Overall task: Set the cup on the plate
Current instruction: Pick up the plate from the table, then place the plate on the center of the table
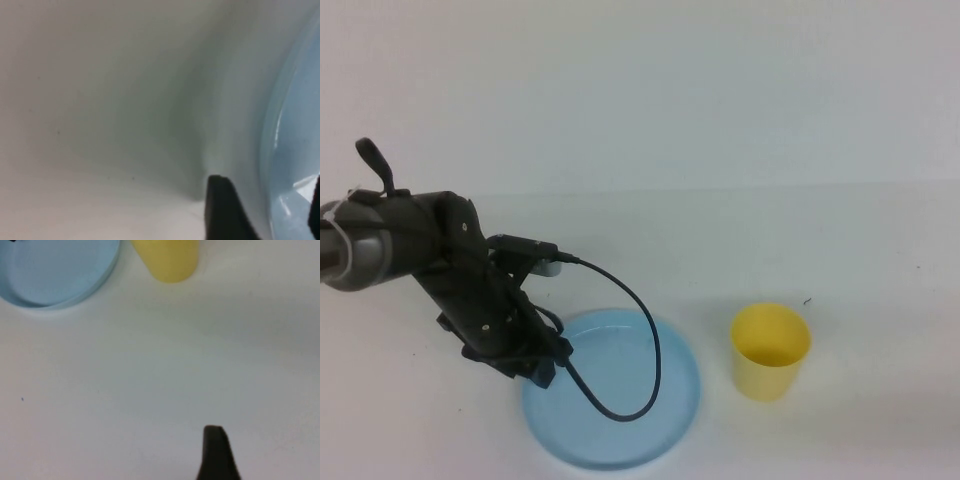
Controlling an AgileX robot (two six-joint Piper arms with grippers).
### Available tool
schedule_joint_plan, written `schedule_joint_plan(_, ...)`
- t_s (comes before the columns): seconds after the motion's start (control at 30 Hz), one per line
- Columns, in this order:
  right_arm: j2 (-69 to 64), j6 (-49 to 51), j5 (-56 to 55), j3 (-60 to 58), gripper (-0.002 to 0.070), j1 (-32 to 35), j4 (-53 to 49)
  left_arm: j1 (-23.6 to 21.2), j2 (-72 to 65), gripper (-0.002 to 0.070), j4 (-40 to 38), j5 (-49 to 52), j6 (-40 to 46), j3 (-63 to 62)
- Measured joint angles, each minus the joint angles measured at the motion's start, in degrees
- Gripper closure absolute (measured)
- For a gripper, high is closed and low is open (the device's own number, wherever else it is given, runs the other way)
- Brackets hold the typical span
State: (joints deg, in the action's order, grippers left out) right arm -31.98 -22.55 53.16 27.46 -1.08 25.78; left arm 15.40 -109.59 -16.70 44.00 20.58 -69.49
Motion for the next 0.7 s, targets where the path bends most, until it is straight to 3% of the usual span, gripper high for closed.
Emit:
schedule_joint_plan(0.13, 0.00, -0.01, 0.00, 0.00, 0.0244, 0.00, 0.00, 0.00, -1.03, 0.0670, -0.61, -0.57, 0.94, 0.00)
schedule_joint_plan(0.37, 0.00, -0.01, -0.10, 0.00, 0.0246, 0.00, 0.00, 0.40, -1.38, 0.0673, -11.58, -1.51, 7.32, -0.97)
schedule_joint_plan(0.7, 0.00, -0.01, -0.48, 0.00, 0.0246, 0.00, 0.00, 3.48, -2.64, 0.0665, -11.83, -1.55, 7.55, -4.17)
